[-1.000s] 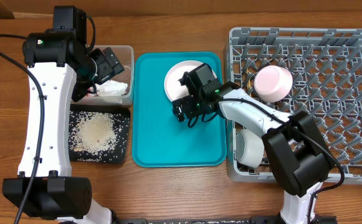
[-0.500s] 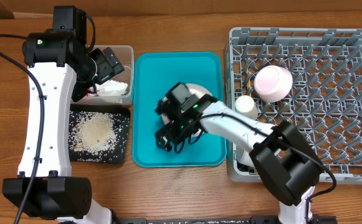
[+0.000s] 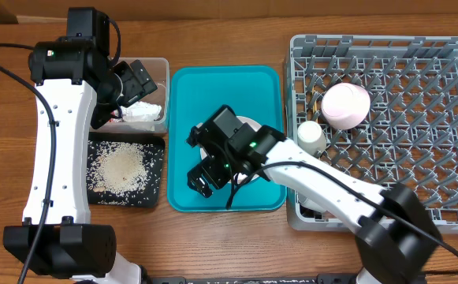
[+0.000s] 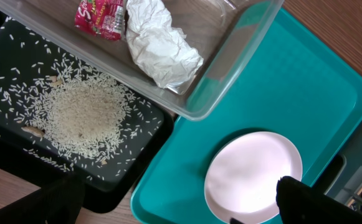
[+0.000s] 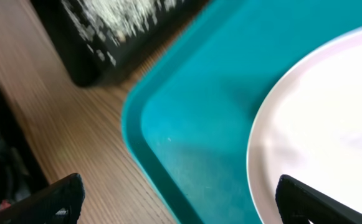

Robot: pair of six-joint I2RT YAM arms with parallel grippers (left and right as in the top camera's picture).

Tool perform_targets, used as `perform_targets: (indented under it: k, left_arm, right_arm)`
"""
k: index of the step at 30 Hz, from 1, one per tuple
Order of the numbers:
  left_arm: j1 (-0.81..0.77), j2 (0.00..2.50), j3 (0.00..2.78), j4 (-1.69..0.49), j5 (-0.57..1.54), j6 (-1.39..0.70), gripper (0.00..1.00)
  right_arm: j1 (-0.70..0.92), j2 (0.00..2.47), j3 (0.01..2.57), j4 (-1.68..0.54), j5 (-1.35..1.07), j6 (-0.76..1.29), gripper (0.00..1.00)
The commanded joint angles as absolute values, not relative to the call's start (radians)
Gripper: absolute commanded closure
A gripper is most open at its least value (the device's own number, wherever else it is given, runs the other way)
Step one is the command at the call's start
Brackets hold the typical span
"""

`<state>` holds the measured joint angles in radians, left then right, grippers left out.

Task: Sort waste into correct bins and load items into the dishwasher
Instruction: 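Pinch the pink plate's rim with the right gripper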

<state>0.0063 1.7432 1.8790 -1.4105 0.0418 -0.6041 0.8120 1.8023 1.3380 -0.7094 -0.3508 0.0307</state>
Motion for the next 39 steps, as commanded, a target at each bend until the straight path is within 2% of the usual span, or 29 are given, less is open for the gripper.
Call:
perform_targets:
  k: [1,4,5,7,9,14,17,31,39]
  left_arm:
    - [0.000,1.736,1.893,-1.410,0.042,-0.606,0.00]
    - [0.000,1.736,1.893,-1.410,0.042,-0.606,0.00]
    - [-0.001,1.736,1.893,-1.410,0.042,-0.606,0.00]
    - [-0.001,1.736,1.893,-1.410,0.042,-0.606,0.00]
    - [-0.001,1.736,1.893,-1.410,0.042,-0.606,0.00]
    - [-0.001,1.736,1.893,-1.410,0.042,-0.606,0.00]
    - [0.000,1.736,1.893,-1.410,0.042,-0.606,0.00]
    - [0.000,1.736,1.893,-1.410,0.042,-0.606,0.00]
    - [-0.001,1.736,1.893,-1.410,0.042,-0.606,0.00]
  right_arm:
    - [0.812,1.777,1.343,-0.693,-0.316,0.057,0.00]
    - [0.812,1.795,1.342,-0.677,-0.315,0.061,0.00]
    - [0.812,1.802,1.342,-0.671,-0.315,0.060,0.09]
    - [0.809,1.810,1.342,-0.658,-0.310,0.068,0.83]
    - [0.807,1.814,1.341,-0.640,-0.264,0.138,0.92]
    - [0.807,1.821,1.341,-0.628,-0.010,0.316,0.96]
    - [0.807,1.840,1.341,-0.614,0.041,0.391,0.96]
    - [0.808,2.029,1.341,-0.566,0.054,0.603,0.96]
    - [0.810,2.039,1.341,-0.535,-0.152,0.595,0.92]
